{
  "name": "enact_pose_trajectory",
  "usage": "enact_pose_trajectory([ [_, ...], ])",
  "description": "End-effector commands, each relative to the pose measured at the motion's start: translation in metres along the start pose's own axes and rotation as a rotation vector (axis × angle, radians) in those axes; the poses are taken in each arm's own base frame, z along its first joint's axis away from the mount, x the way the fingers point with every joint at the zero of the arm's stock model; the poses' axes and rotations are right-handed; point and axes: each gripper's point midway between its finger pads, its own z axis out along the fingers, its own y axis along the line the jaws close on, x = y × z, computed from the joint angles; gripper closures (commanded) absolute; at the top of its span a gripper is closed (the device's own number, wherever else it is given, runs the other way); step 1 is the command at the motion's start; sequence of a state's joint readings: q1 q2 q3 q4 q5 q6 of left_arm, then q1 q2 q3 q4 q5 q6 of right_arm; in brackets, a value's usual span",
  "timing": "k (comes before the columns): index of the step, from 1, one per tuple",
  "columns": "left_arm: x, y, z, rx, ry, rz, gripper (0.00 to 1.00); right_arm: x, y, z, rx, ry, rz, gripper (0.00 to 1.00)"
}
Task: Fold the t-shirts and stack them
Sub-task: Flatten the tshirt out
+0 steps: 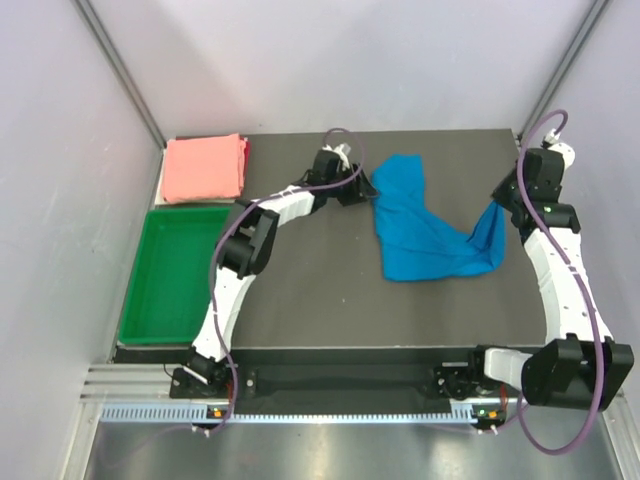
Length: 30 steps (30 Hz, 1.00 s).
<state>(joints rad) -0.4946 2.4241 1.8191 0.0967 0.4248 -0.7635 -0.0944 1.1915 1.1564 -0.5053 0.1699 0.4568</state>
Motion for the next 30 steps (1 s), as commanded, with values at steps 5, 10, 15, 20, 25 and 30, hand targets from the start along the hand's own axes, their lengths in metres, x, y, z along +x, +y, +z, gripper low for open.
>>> enact_pose_trajectory([
  [5, 0.003, -0.004, 0.029, 0.000, -0.044, -0.024, 0.48, -0.021, 0.016, -0.004, -0.084, -0.065, 0.033, 1.00],
  [10, -0.009, -0.012, 0.008, -0.018, -0.072, -0.064, 1.00, -0.031, 0.010, -0.003, -0.059, -0.091, 0.045, 1.00],
  [15, -0.091, -0.075, -0.121, -0.299, -0.343, 0.075, 1.00, -0.106, -0.001, -0.018, -0.012, -0.226, 0.137, 1.00],
  [20, -0.052, -0.105, -0.204, -0.335, -0.377, 0.108, 1.00, -0.135, -0.013, -0.030, 0.000, -0.259, 0.175, 1.00],
  [25, 0.078, -0.045, -0.210, -0.427, -0.168, 0.042, 1.00, -0.091, -0.042, -0.022, 0.071, -0.173, 0.161, 1.00],
  [30, 0.135, -0.019, -0.228, -0.447, 0.001, 0.060, 0.61, -0.062, -0.087, -0.014, 0.182, -0.093, 0.176, 1.00],
])
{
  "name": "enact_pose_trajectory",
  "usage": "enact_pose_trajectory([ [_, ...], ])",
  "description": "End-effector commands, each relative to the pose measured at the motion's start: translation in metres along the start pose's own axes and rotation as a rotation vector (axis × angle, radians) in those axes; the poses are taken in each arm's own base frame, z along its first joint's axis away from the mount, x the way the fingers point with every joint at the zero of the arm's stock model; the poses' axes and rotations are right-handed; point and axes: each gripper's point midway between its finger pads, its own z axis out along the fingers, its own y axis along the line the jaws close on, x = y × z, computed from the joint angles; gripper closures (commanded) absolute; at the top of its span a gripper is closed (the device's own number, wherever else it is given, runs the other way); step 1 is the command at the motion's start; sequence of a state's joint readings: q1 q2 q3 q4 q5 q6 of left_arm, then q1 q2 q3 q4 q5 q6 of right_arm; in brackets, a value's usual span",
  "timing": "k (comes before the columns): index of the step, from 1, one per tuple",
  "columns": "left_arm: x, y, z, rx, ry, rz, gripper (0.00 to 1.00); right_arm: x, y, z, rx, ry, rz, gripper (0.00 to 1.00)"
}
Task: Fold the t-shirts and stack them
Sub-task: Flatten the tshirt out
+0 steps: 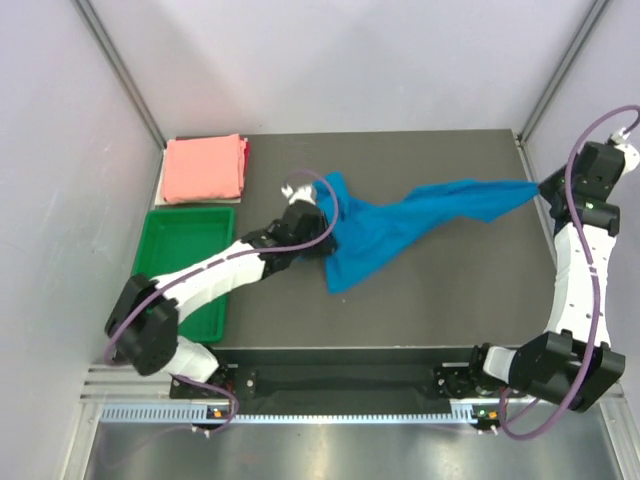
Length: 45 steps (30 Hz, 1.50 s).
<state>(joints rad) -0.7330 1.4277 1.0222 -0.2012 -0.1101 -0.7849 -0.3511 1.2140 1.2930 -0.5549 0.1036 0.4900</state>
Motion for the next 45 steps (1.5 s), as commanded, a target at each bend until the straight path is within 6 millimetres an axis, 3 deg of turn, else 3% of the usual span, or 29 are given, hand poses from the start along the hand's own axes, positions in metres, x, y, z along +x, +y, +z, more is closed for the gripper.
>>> enact_pose_trajectory([
  [1, 0.040, 0.044, -0.004, -0.132, 0.155, 0.044, 0.56, 0.005, -0.033, -0.002, 0.072, 0.030, 0.006, 1.00],
  [3, 0.028, 0.049, -0.022, -0.151, 0.165, 0.074, 0.50, 0.008, -0.045, -0.006, 0.107, 0.037, 0.020, 1.00],
  [6, 0.002, 0.068, -0.042, -0.194, 0.121, 0.093, 0.50, 0.021, -0.044, -0.012, 0.082, 0.057, 0.059, 1.00],
  [8, -0.009, 0.071, -0.047, -0.191, 0.084, 0.189, 0.51, 0.030, -0.028, -0.013, -0.017, 0.078, 0.092, 1.00],
  [9, -0.005, 0.066, -0.046, -0.144, 0.102, 0.225, 0.51, 0.042, -0.027, -0.011, -0.035, 0.102, 0.104, 1.00],
  [11, 0.011, 0.064, -0.041, -0.087, 0.162, 0.268, 0.53, 0.044, -0.015, -0.012, -0.084, 0.096, 0.108, 1.00],
  [12, 0.021, 0.054, -0.039, -0.023, 0.199, 0.264, 0.54, 0.048, -0.014, -0.010, -0.085, 0.102, 0.104, 1.00],
  [18, 0.056, 0.055, -0.026, 0.005, 0.282, 0.215, 0.57, 0.055, -0.017, -0.004, -0.072, 0.110, 0.073, 1.00],
  [21, 0.058, 0.087, -0.017, -0.162, 0.267, 0.189, 0.55, 0.055, -0.017, -0.004, -0.073, 0.112, 0.073, 1.00],
  [22, 0.058, 0.112, -0.011, -0.295, 0.255, 0.186, 0.55, 0.053, -0.015, -0.005, -0.081, 0.106, 0.076, 1.00],
  [26, 0.072, 0.144, 0.007, -0.469, 0.313, 0.185, 0.55, 0.048, -0.014, -0.007, -0.079, 0.081, 0.085, 1.00],
  [31, 0.088, 0.176, 0.035, -0.602, 0.336, 0.180, 0.56, 0.040, -0.015, -0.007, -0.063, 0.062, 0.094, 1.00],
  [33, 0.082, 0.176, 0.049, -0.614, 0.331, 0.177, 0.56, 0.040, -0.013, -0.007, -0.075, 0.058, 0.094, 1.00],
  [34, 0.089, 0.184, 0.059, -0.639, 0.356, 0.189, 0.56, 0.041, -0.011, -0.008, -0.090, 0.061, 0.087, 1.00],
  [36, 0.070, 0.180, 0.080, -0.634, 0.318, 0.184, 0.55, 0.043, -0.010, -0.009, -0.108, 0.050, 0.086, 1.00],
  [37, 0.073, 0.189, 0.092, -0.648, 0.342, 0.195, 0.55, 0.045, -0.009, -0.009, -0.115, 0.051, 0.095, 1.00],
  [38, 0.061, 0.196, 0.101, -0.653, 0.334, 0.174, 0.55, 0.047, -0.010, -0.008, -0.117, 0.051, 0.103, 1.00],
  [39, 0.033, 0.180, 0.121, -0.600, 0.292, 0.161, 0.55, 0.055, -0.011, -0.006, -0.123, 0.068, 0.106, 1.00],
  [40, 0.031, 0.187, 0.138, -0.598, 0.306, 0.155, 0.55, 0.060, -0.012, -0.005, -0.121, 0.080, 0.108, 1.00],
  [41, 0.011, 0.191, 0.150, -0.585, 0.280, 0.140, 0.55, 0.064, -0.014, -0.003, -0.116, 0.093, 0.109, 1.00],
  [42, -0.037, 0.168, 0.170, -0.524, 0.190, 0.153, 0.55, 0.067, -0.014, -0.001, -0.114, 0.102, 0.110, 1.00],
  [43, -0.037, 0.175, 0.187, -0.519, 0.218, 0.161, 0.55, 0.068, -0.014, -0.001, -0.113, 0.106, 0.114, 1.00],
  [44, -0.057, 0.175, 0.195, -0.508, 0.197, 0.163, 0.55, 0.067, -0.013, -0.002, -0.116, 0.103, 0.115, 1.00],
  [45, -0.102, 0.148, 0.204, -0.448, 0.108, 0.168, 0.55, 0.066, -0.011, -0.004, -0.122, 0.099, 0.120, 1.00],
])
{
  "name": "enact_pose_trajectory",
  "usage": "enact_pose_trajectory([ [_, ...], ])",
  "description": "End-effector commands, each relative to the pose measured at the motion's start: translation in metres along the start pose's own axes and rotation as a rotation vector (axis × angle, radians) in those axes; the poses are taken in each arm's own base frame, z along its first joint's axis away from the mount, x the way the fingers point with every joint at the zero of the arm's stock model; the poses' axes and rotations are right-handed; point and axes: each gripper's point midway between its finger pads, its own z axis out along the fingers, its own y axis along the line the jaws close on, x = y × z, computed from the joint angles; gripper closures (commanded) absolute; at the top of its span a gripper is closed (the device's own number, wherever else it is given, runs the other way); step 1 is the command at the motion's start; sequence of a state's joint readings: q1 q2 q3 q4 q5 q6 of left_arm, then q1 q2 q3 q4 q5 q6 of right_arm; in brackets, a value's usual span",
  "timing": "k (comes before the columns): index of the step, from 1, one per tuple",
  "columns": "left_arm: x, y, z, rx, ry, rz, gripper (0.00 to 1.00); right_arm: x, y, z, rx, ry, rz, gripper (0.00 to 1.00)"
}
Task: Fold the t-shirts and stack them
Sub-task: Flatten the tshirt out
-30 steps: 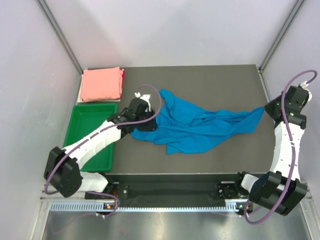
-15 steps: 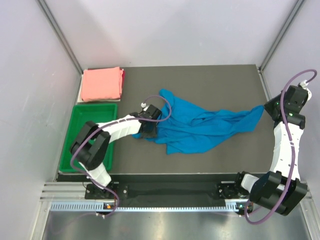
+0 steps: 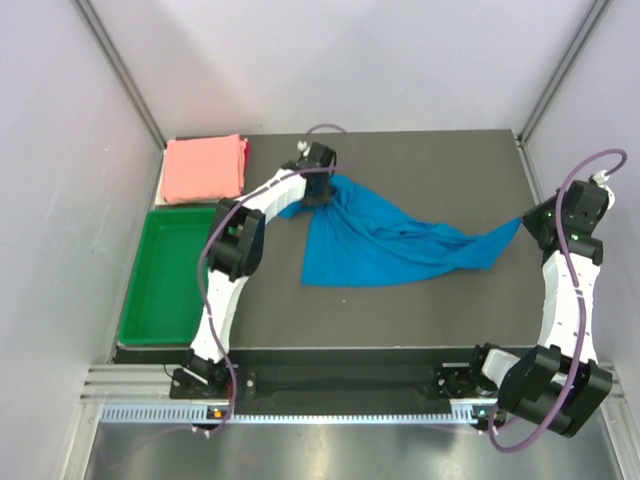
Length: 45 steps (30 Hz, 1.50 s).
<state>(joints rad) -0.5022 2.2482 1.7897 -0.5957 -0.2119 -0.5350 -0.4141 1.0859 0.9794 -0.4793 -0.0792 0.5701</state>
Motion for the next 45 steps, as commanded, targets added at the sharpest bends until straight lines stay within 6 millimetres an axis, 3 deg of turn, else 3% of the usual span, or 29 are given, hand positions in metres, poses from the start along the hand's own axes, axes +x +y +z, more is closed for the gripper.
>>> enact_pose_trajectory([
  [1, -0.064, 0.004, 0.040, 0.040, -0.083, 0.029, 0.55, -0.013, 0.023, -0.007, -0.082, -0.056, 0.010, 1.00],
  [3, -0.102, -0.001, 0.019, 0.072, -0.158, 0.029, 0.54, -0.011, 0.027, -0.011, -0.099, -0.064, 0.019, 1.00],
  [4, -0.116, 0.000, -0.004, 0.079, -0.196, 0.045, 0.52, -0.009, 0.028, -0.012, -0.101, -0.061, 0.026, 1.00],
  [5, -0.122, 0.005, -0.018, 0.051, -0.226, 0.051, 0.50, -0.007, 0.029, -0.012, -0.107, -0.058, 0.024, 1.00],
  [6, -0.122, 0.014, -0.047, 0.041, -0.251, 0.057, 0.48, -0.005, 0.029, -0.013, -0.104, -0.057, 0.028, 1.00],
  [7, -0.120, 0.019, -0.060, 0.031, -0.265, 0.056, 0.46, -0.004, 0.030, -0.013, -0.108, -0.056, 0.029, 1.00],
  [8, -0.114, 0.026, -0.071, 0.022, -0.270, 0.052, 0.45, 0.000, 0.029, -0.012, -0.107, -0.053, 0.030, 1.00],
  [9, -0.084, 0.037, -0.065, 0.010, -0.220, 0.047, 0.45, 0.000, 0.030, -0.012, -0.110, -0.056, 0.038, 1.00],
  [10, -0.085, 0.039, -0.096, 0.041, -0.256, 0.024, 0.46, 0.003, 0.031, -0.011, -0.115, -0.052, 0.039, 1.00],
  [11, -0.072, 0.043, -0.101, 0.052, -0.235, 0.014, 0.46, 0.008, 0.032, -0.010, -0.121, -0.043, 0.037, 1.00],
  [12, -0.036, 0.050, -0.094, 0.059, -0.153, -0.002, 0.47, 0.008, 0.035, -0.010, -0.129, -0.046, 0.038, 1.00],
  [13, -0.031, 0.051, -0.113, 0.084, -0.165, -0.028, 0.48, 0.011, 0.039, -0.010, -0.139, -0.040, 0.029, 1.00],
  [14, 0.002, 0.060, -0.107, 0.077, -0.098, -0.031, 0.50, 0.012, 0.042, -0.011, -0.143, -0.037, 0.026, 1.00],
  [15, 0.006, 0.059, -0.120, 0.102, -0.111, -0.073, 0.51, 0.012, 0.043, -0.010, -0.141, -0.037, 0.020, 1.00],
  [17, 0.036, 0.066, -0.117, 0.106, -0.057, -0.101, 0.52, 0.013, 0.049, -0.012, -0.153, -0.037, 0.010, 1.00],
  [19, 0.044, 0.061, -0.123, 0.141, -0.044, -0.147, 0.53, 0.012, 0.053, -0.013, -0.159, -0.044, 0.006, 1.00],
  [30, 0.115, 0.047, -0.088, 0.209, 0.157, -0.193, 0.53, 0.008, 0.057, -0.015, -0.161, -0.061, -0.020, 1.00],
  [39, 0.135, 0.076, -0.073, -0.011, 0.141, -0.160, 0.54, 0.004, 0.057, -0.021, -0.163, -0.081, -0.029, 1.00],
  [45, 0.135, 0.081, -0.070, -0.043, 0.119, -0.153, 0.64, 0.007, 0.055, -0.020, -0.159, -0.077, -0.032, 1.00],
])
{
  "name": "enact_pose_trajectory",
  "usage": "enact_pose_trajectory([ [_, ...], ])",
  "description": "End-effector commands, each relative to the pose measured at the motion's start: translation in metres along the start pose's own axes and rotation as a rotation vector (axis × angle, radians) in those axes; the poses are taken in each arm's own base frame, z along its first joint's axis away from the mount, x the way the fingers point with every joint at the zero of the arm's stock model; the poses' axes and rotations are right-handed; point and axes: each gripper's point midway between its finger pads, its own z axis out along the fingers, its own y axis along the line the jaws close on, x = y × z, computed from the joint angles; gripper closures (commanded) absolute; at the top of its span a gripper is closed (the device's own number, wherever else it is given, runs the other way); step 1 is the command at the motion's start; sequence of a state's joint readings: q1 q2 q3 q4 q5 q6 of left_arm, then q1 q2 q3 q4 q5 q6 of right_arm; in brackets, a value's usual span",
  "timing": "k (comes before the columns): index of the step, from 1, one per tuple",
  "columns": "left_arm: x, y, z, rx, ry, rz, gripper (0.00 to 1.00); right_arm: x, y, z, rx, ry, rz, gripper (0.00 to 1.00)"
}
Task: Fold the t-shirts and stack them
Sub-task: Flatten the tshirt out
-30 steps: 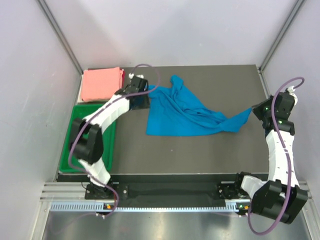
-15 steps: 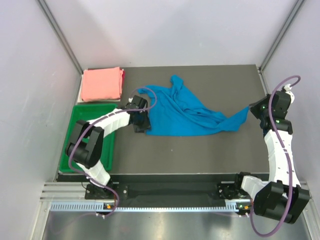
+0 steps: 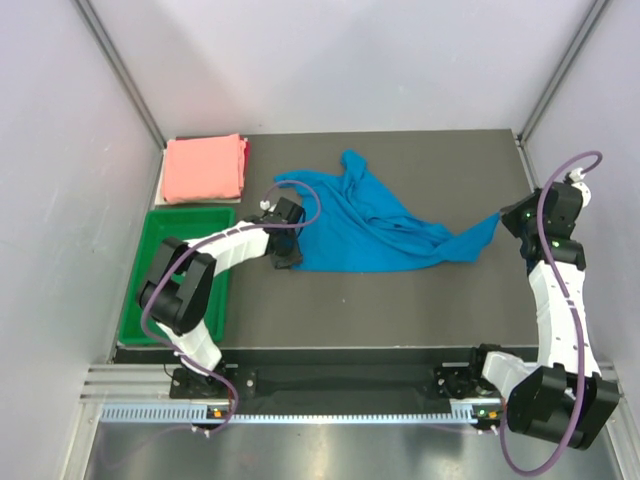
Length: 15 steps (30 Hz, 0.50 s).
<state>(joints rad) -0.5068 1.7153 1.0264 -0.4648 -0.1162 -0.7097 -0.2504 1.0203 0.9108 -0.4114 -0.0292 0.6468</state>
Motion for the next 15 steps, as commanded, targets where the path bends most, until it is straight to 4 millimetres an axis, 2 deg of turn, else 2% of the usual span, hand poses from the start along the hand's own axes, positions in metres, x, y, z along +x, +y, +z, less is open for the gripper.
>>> enact_pose_trajectory([
  [1, -0.001, 0.011, 0.009, -0.056, -0.025, -0.005, 0.68, -0.021, 0.016, -0.010, -0.051, -0.078, -0.024, 1.00],
  [2, -0.004, 0.008, 0.008, -0.047, -0.031, -0.003, 0.74, -0.021, 0.016, -0.009, -0.051, -0.080, -0.021, 1.00],
  [3, -0.006, 0.005, 0.006, -0.038, -0.035, -0.004, 0.88, -0.020, 0.014, -0.008, -0.046, -0.080, -0.019, 1.00],
  [4, -0.014, 0.000, 0.001, -0.027, -0.051, -0.006, 0.96, -0.019, 0.015, -0.006, -0.047, -0.077, -0.017, 1.00],
  [6, -0.032, -0.009, -0.017, -0.011, -0.089, -0.003, 1.00, -0.023, 0.018, -0.005, -0.044, -0.075, -0.012, 1.00],
  [7, -0.061, -0.025, -0.036, 0.016, -0.161, -0.008, 1.00, -0.037, 0.029, -0.010, -0.065, -0.098, -0.009, 1.00],
  [9, -0.090, -0.034, -0.075, 0.032, -0.234, 0.002, 1.00, -0.055, 0.053, -0.018, -0.139, -0.122, -0.016, 1.00],
  [10, -0.125, -0.055, -0.112, 0.092, -0.330, -0.010, 1.00, -0.080, 0.077, -0.035, -0.204, -0.176, -0.023, 1.00],
  [12, -0.154, -0.063, -0.164, 0.119, -0.423, -0.016, 1.00, -0.100, 0.102, -0.051, -0.271, -0.192, -0.042, 1.00],
  [13, -0.185, -0.079, -0.215, 0.193, -0.533, -0.043, 1.00, -0.123, 0.121, -0.073, -0.309, -0.236, -0.049, 1.00],
  [15, -0.204, -0.083, -0.270, 0.253, -0.629, -0.057, 1.00, -0.143, 0.138, -0.095, -0.345, -0.280, -0.054, 1.00],
])
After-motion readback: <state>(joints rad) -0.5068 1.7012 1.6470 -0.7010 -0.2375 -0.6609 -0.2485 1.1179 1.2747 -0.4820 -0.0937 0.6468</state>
